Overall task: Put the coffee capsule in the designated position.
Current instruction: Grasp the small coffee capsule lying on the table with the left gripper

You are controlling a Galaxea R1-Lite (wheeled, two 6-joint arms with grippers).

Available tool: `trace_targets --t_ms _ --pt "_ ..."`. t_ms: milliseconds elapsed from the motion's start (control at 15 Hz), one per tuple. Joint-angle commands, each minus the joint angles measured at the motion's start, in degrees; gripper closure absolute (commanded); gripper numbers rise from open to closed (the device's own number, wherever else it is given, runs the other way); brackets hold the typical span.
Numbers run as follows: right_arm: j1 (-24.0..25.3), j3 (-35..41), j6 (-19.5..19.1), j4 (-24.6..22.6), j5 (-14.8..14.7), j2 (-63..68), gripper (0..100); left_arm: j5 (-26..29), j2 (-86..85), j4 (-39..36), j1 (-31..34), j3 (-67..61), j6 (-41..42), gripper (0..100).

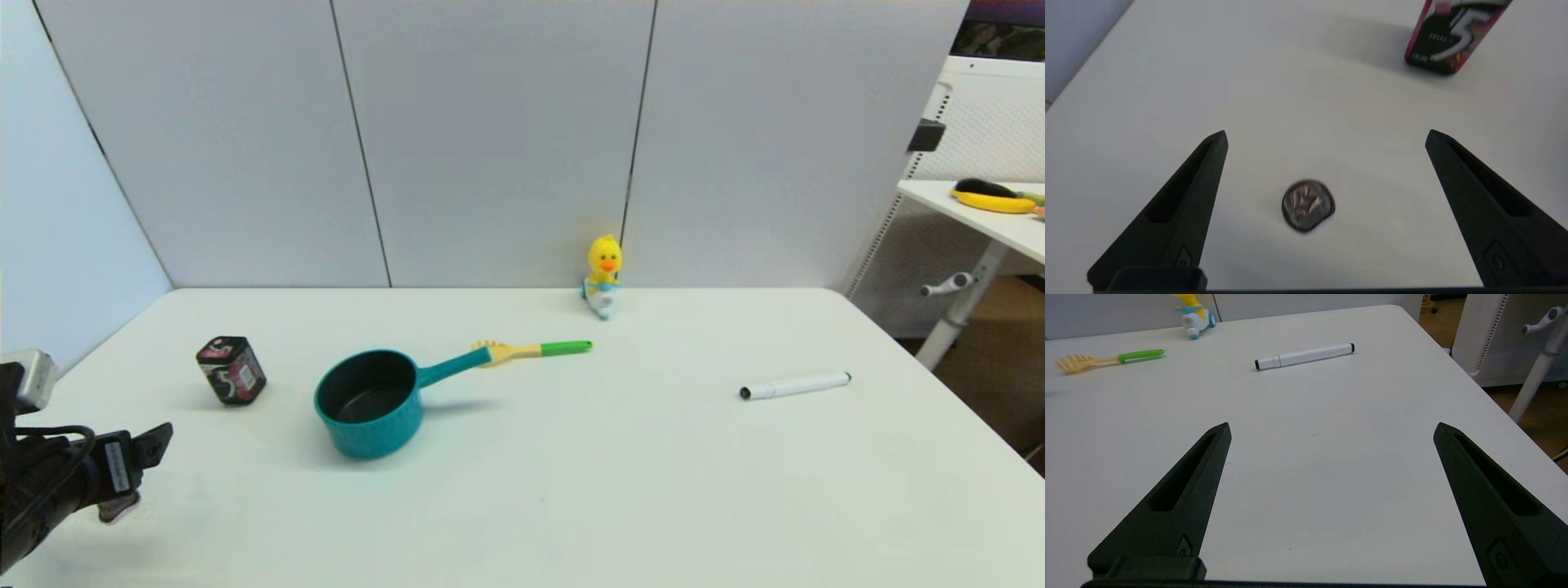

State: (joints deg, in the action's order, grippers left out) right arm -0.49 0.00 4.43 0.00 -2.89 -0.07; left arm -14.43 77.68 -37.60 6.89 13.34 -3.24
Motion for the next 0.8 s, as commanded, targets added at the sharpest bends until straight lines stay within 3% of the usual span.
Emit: trace_targets --t_ms 67,400,800 --pt "0.0 0.1 0.1 0.0 0.0 0.1 0 -0.3 2.6 -4.8 0.1 -0.4 -0.4 0" --pt "0.0 0.1 0.1 0.0 0.0 0.1 0 -0.8 5.9 -13.1 0.1 -4.6 -7.5 0" --pt "0.0 0.1 0.1 0.0 0.0 0.1 0 -0.7 5.1 -16.3 0.1 -9.6 -11.3 0"
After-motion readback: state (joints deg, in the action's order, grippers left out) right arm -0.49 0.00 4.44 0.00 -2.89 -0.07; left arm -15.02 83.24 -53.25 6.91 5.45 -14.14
